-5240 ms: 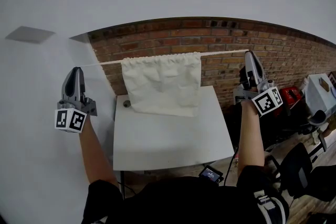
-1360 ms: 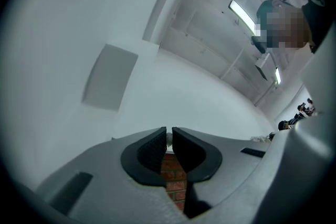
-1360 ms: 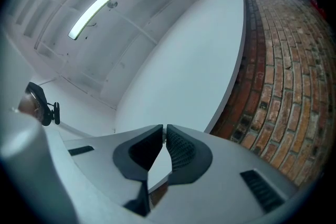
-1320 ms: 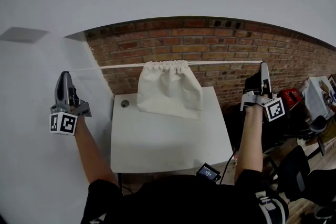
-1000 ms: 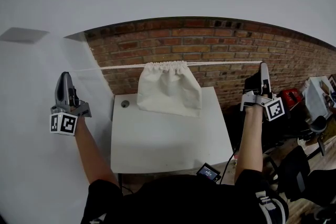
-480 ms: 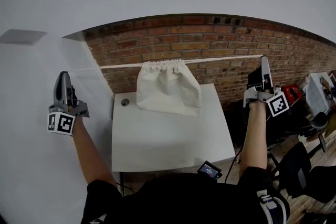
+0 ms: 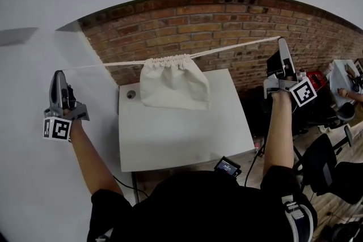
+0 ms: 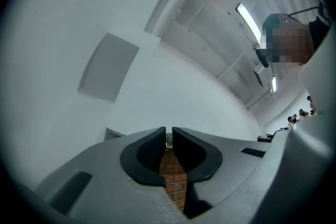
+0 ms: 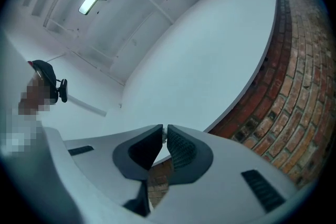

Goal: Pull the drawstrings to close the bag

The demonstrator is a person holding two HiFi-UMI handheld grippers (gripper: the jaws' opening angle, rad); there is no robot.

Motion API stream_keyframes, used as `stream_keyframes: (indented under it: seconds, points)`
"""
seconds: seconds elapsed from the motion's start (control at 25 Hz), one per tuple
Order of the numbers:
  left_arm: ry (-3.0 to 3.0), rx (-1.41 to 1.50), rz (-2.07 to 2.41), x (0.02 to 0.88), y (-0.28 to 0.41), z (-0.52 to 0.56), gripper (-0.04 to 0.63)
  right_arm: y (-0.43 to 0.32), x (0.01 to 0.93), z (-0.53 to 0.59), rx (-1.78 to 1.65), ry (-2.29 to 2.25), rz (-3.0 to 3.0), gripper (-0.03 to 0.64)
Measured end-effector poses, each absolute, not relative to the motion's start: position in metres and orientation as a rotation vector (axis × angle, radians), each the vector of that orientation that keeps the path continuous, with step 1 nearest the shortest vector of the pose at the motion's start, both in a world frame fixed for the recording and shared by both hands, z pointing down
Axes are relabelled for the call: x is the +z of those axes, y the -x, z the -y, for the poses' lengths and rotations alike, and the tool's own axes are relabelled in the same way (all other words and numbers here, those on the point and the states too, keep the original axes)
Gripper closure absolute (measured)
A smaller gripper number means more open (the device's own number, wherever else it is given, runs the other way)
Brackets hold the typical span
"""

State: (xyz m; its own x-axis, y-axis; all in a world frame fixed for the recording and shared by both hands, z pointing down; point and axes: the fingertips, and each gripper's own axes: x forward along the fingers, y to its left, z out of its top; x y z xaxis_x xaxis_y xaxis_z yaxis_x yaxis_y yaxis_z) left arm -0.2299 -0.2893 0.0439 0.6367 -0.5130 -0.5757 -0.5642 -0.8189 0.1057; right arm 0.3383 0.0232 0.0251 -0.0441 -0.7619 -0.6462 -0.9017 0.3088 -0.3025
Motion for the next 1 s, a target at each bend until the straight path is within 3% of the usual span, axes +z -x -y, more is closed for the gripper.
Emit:
stream_keyframes:
  seconds: [1.0]
  points:
    - [2.776, 0.681, -0.902, 0.065, 0.192, 0.24, 0.546, -0.317, 0.077, -0.017, 0.268, 1.747, -2.195, 0.583]
